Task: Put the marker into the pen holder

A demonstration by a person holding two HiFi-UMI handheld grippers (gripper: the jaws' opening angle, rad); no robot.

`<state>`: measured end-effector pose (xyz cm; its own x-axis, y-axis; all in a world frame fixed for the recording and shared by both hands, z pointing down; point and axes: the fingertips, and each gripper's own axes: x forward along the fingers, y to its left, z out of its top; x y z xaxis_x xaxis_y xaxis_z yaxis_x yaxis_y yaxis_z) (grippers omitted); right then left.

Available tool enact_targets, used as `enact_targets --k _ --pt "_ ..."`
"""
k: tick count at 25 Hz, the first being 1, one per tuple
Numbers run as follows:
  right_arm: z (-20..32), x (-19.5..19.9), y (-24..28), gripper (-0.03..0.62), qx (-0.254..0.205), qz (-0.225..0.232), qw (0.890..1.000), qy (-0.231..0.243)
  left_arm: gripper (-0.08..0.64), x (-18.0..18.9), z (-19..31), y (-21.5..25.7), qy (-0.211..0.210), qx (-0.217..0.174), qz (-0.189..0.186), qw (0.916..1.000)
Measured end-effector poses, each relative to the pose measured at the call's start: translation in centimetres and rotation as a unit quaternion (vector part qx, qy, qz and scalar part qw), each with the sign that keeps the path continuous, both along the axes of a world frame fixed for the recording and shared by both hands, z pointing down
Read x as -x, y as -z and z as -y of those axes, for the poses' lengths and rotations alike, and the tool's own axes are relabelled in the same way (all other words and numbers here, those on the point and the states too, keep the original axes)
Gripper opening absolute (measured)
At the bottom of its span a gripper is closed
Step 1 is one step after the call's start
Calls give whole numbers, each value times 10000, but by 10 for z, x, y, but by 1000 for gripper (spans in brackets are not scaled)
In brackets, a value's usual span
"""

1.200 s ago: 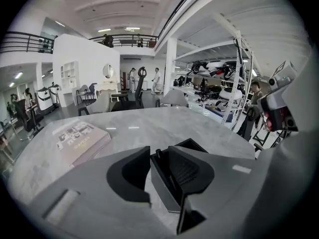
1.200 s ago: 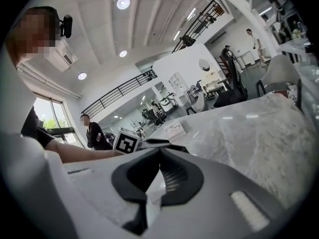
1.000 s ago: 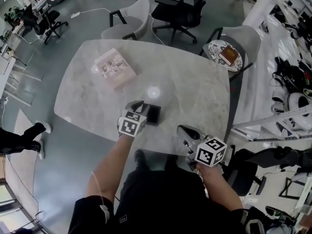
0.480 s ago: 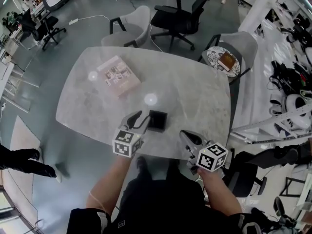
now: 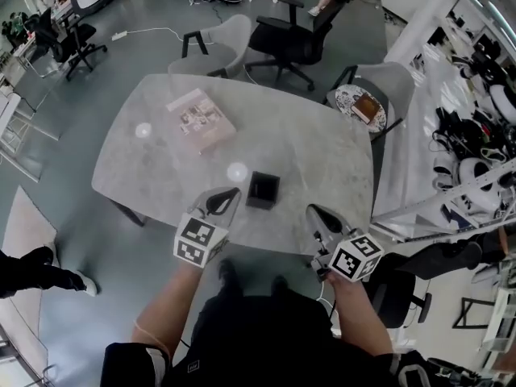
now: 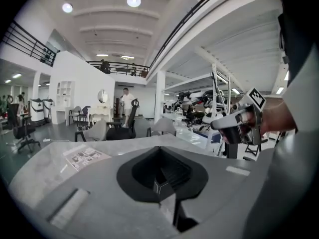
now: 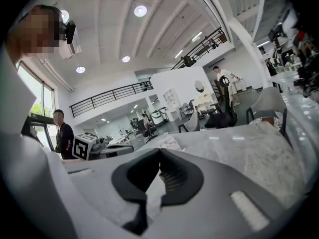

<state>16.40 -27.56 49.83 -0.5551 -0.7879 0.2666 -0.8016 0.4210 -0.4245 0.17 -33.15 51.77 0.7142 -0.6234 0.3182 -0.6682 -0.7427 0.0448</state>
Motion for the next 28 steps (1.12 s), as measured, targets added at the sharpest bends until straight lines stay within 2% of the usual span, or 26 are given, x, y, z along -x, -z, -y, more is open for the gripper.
enact_targets --k 3,7,9,13,16,20,22,26,28 --pt "-7 -11 20 2 -351 -36 9992 178 11 1 -14 30 540 38 -238 9983" --pt "-29 -36 39 2 -758 -72 9959 497 11 -16 -44 58 1254 26 -554 9906" --pt "-44 -52 45 2 -854 -32 9944 627 11 -33 -65 68 1454 3 -744 9866" --pt "-71 -84 63 2 -1064 -44 9915 746 11 -64 -106 88 1706 -188 -718 9825" --pt "-87 -101 83 2 -1315 -145 9885 729 11 -75 -131 101 1834 -195 -744 9800" --pt "-101 -107 105 0 -1608 -197 9841 732 11 -71 -142 108 1996 -343 -353 9786" --pt "-107 -107 113 0 -1721 -201 9823 706 11 -70 -142 109 1938 -392 -190 9801" --pt "-122 -115 126 0 -1894 -399 9793 595 11 -71 -146 112 1727 -292 -397 9837" --pt "-121 -122 134 0 -1987 -484 9777 482 11 -70 -141 121 1665 -377 -456 9843"
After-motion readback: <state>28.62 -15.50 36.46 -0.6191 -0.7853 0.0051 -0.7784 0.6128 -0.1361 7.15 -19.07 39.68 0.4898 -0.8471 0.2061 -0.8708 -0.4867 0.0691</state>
